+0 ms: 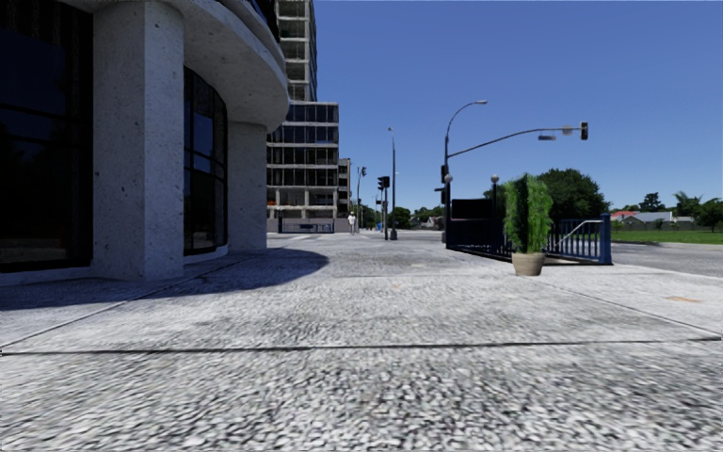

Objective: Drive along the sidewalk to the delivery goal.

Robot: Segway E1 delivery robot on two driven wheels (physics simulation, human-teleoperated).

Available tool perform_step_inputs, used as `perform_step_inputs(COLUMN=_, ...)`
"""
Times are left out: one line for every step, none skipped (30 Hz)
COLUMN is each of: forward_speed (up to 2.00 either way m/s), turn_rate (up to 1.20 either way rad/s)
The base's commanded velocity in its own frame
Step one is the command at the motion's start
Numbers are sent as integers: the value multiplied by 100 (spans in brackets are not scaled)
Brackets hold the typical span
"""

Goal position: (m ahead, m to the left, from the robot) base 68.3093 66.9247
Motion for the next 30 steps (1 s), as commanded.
perform_step_inputs(forward_speed=200, turn_rate=0)
perform_step_inputs(forward_speed=200, turn_rate=0)
perform_step_inputs(forward_speed=200, turn_rate=0)
perform_step_inputs(forward_speed=200, turn_rate=0)
perform_step_inputs(forward_speed=200, turn_rate=0)
perform_step_inputs(forward_speed=200, turn_rate=0)
perform_step_inputs(forward_speed=200, turn_rate=0)
perform_step_inputs(forward_speed=200, turn_rate=0)
perform_step_inputs(forward_speed=200, turn_rate=0)
perform_step_inputs(forward_speed=200, turn_rate=0)
perform_step_inputs(forward_speed=200, turn_rate=0)
perform_step_inputs(forward_speed=200, turn_rate=0)
perform_step_inputs(forward_speed=200, turn_rate=0)
perform_step_inputs(forward_speed=200, turn_rate=0)
perform_step_inputs(forward_speed=200, turn_rate=0)
perform_step_inputs(forward_speed=200, turn_rate=0)
perform_step_inputs(forward_speed=200, turn_rate=0)
perform_step_inputs(forward_speed=200, turn_rate=0)
perform_step_inputs(forward_speed=200, turn_rate=0)
perform_step_inputs(forward_speed=200, turn_rate=0)
perform_step_inputs(forward_speed=200, turn_rate=0)
perform_step_inputs(forward_speed=200, turn_rate=0)
perform_step_inputs(forward_speed=200, turn_rate=0)
perform_step_inputs(forward_speed=200, turn_rate=0)
perform_step_inputs(forward_speed=200, turn_rate=0)
perform_step_inputs(forward_speed=200, turn_rate=0)
perform_step_inputs(forward_speed=200, turn_rate=0)
perform_step_inputs(forward_speed=200, turn_rate=0)
perform_step_inputs(forward_speed=200, turn_rate=0)
perform_step_inputs(forward_speed=200, turn_rate=0)
